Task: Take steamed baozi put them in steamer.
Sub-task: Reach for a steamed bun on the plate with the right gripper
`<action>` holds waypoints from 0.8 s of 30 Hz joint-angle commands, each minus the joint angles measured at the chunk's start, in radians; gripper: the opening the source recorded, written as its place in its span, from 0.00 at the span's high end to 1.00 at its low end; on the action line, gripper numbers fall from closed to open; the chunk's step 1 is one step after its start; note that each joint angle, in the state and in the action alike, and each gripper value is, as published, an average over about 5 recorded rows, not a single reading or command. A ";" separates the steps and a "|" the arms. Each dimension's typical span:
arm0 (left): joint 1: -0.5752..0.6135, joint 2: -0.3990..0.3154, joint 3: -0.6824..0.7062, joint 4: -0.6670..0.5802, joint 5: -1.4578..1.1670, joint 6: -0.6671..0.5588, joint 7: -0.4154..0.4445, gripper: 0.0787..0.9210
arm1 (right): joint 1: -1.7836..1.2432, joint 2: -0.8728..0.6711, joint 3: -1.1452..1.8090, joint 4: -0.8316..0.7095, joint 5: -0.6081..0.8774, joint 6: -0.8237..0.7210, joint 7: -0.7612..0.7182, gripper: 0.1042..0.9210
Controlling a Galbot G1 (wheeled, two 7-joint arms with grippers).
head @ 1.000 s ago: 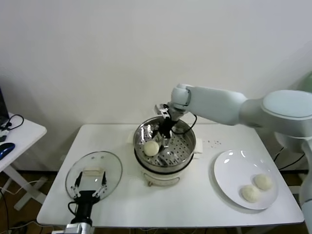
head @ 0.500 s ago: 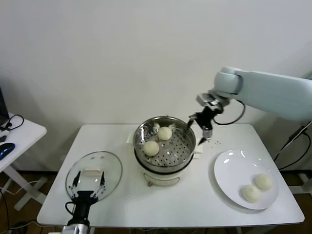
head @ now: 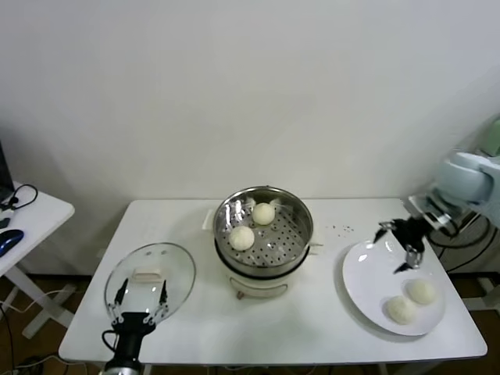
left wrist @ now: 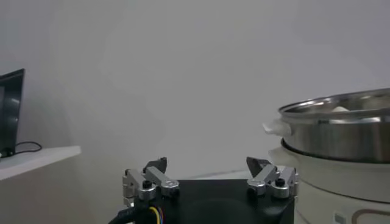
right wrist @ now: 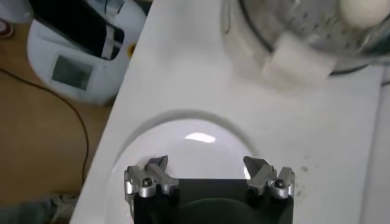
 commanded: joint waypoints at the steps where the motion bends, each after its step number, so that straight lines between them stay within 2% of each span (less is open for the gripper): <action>1: 0.027 -0.002 -0.003 -0.009 0.001 -0.011 0.001 0.12 | -0.353 -0.154 0.224 -0.003 -0.172 0.018 0.032 0.12; 7: 0.037 -0.004 -0.007 -0.007 0.001 -0.016 -0.001 0.12 | -0.507 -0.106 0.353 -0.061 -0.188 0.013 0.050 0.12; 24: 0.038 -0.012 -0.014 0.015 -0.001 -0.020 -0.004 0.12 | -0.573 0.024 0.369 -0.161 -0.189 0.010 0.072 0.12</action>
